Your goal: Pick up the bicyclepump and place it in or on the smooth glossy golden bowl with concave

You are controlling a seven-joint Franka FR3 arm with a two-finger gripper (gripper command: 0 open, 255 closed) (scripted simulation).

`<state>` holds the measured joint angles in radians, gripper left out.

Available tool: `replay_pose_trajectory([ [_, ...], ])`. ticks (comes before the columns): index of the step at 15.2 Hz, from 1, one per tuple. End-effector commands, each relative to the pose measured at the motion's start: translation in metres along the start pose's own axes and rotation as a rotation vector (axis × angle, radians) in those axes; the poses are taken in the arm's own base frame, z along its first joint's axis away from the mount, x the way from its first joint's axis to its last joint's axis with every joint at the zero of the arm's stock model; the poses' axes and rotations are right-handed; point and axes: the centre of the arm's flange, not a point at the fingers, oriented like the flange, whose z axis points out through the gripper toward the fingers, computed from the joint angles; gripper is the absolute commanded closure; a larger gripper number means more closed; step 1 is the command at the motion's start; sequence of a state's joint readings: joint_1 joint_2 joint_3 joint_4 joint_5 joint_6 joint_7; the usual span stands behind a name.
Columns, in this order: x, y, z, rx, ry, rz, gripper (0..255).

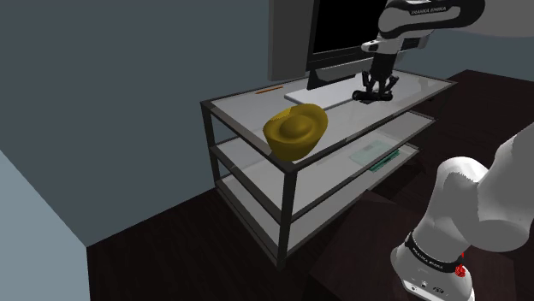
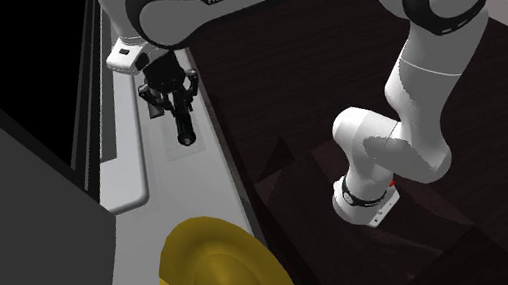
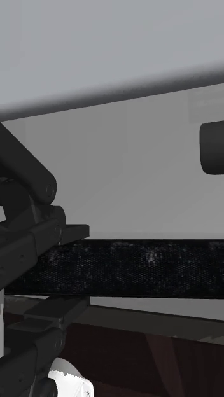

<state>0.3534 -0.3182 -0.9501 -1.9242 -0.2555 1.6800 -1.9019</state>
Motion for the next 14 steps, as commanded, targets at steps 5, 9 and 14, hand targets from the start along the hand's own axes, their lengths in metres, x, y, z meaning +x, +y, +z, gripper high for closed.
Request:
replay_pose_trajectory([
  [5,0.0,-0.002,-0.032,0.0,0.0,0.0,255],
  [9,0.001,-0.003,-0.054,0.0,0.0,0.0,255],
  [14,0.001,-0.004,-0.08,0.0,0.0,0.0,255],
])
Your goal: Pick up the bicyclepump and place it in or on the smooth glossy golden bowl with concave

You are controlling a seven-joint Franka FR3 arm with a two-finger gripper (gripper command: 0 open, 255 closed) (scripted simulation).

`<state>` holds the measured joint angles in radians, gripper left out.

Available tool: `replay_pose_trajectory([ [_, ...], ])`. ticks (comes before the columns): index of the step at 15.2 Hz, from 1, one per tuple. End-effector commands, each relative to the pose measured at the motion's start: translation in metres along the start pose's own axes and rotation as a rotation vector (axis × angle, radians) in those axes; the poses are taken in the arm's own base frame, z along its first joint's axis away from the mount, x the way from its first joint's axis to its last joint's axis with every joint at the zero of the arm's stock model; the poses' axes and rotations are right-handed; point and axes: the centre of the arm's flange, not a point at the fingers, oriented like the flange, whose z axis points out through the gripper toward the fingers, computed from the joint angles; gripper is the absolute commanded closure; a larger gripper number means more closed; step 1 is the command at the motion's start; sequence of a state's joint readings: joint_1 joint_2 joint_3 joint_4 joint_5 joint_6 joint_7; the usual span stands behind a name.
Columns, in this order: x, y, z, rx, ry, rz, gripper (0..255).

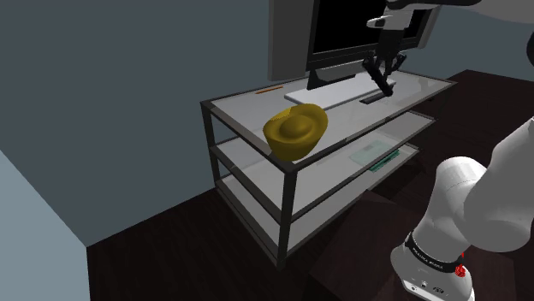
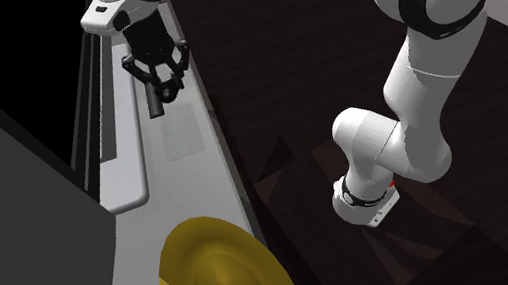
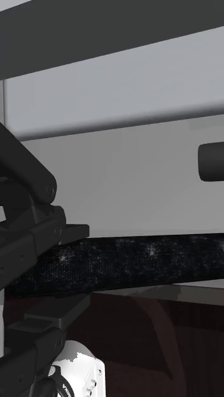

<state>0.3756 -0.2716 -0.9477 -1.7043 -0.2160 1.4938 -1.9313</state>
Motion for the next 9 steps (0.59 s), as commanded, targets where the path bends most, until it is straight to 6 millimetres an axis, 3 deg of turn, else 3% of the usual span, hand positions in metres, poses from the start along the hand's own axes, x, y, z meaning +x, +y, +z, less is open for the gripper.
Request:
replay_pose_trajectory([
  [1,-0.001,-0.001,-0.01,0.0,0.0,0.0,255],
  [6,-0.001,-0.002,-0.034,0.0,0.0,0.0,255],
  [9,0.039,-0.002,-0.033,0.0,0.0,0.0,255],
])
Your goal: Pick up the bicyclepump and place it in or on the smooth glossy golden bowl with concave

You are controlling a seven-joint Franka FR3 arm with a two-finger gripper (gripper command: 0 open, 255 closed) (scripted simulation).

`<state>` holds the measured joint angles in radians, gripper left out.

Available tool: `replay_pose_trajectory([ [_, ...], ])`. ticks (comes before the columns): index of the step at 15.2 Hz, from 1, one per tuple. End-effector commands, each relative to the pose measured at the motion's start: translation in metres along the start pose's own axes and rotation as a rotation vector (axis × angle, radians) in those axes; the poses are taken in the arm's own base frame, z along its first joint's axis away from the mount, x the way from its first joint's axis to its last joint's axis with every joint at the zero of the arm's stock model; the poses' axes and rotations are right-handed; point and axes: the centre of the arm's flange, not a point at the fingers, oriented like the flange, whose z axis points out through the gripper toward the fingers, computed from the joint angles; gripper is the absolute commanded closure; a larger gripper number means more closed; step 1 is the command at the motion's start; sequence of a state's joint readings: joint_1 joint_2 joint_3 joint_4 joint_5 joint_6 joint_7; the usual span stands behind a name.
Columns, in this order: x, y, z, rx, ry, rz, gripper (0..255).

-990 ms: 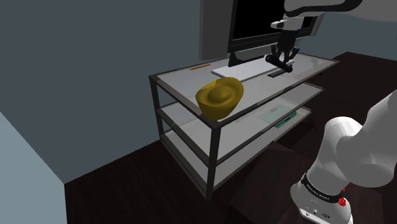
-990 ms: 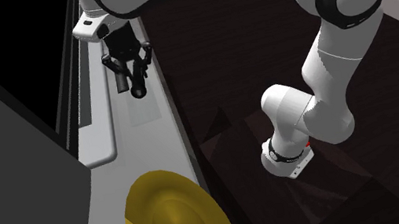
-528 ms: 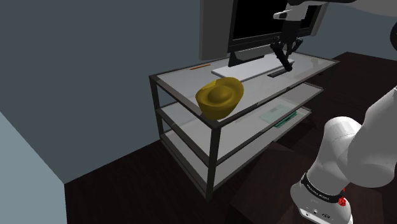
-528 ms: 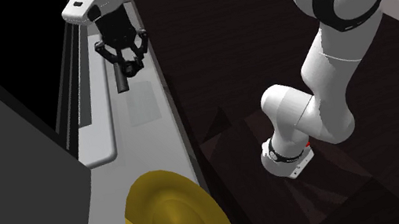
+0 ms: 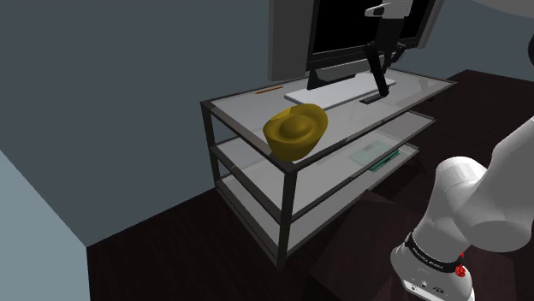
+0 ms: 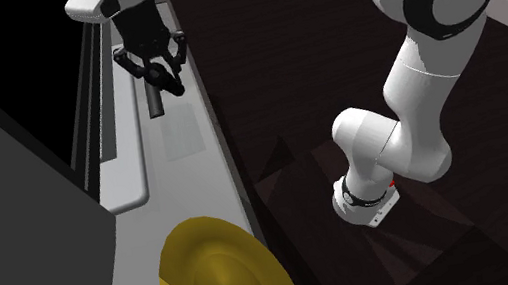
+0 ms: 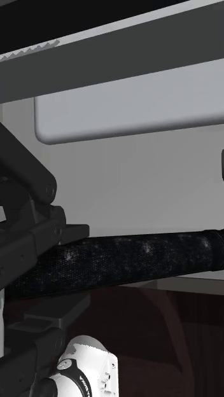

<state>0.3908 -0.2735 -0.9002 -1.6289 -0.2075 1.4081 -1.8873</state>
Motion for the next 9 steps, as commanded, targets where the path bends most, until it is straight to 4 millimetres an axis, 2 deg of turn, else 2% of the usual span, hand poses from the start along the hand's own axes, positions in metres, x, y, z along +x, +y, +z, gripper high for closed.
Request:
replay_pose_trajectory([
  [1,0.025,-0.001,0.0,-0.001,-0.001,0.002,255],
  [9,0.13,0.001,0.003,-0.001,-0.001,0.002,255],
])
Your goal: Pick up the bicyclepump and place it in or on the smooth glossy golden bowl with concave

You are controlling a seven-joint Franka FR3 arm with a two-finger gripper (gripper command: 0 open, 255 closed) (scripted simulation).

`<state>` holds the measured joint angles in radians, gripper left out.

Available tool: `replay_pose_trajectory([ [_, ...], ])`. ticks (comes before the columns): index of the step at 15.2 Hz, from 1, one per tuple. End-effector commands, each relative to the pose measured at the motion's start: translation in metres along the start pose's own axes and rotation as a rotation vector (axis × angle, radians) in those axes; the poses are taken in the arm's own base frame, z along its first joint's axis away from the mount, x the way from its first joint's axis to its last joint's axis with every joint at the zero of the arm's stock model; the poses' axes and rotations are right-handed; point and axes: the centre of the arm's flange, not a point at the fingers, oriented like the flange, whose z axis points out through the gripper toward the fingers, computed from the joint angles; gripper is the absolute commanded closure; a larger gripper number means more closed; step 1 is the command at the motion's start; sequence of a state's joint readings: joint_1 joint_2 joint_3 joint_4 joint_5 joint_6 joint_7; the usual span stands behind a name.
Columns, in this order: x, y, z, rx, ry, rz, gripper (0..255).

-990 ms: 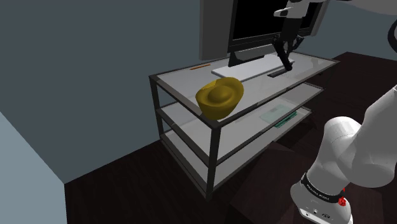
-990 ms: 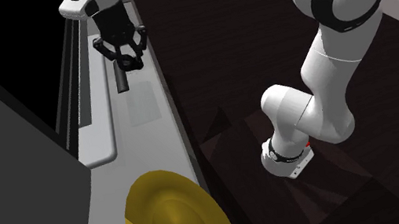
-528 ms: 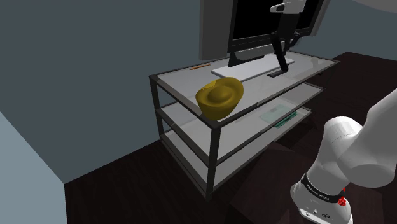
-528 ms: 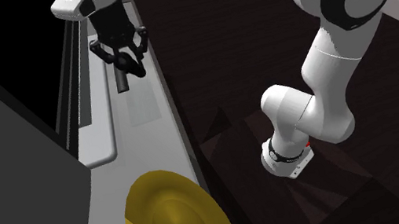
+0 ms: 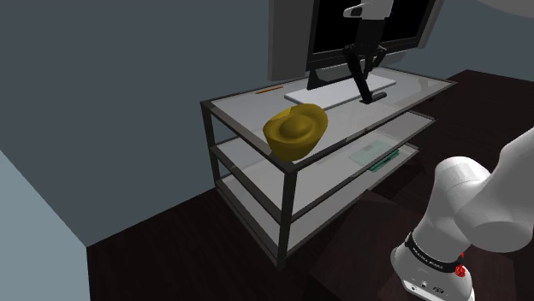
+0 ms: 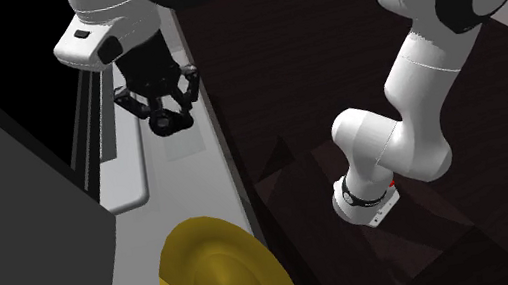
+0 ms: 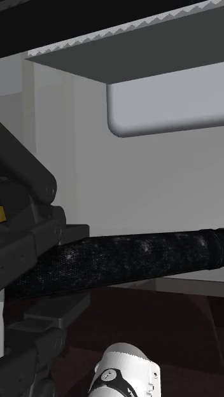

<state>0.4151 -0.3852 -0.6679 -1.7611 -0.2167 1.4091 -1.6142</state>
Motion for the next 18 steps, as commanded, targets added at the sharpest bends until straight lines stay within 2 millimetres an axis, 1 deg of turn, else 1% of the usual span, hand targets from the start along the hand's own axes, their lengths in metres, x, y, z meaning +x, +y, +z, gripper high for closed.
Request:
replay_pose_trajectory([
  [1,0.025,-0.002,0.0,-0.001,0.0,0.002,255],
  [18,0.25,0.002,0.006,-0.001,0.0,0.002,255],
])
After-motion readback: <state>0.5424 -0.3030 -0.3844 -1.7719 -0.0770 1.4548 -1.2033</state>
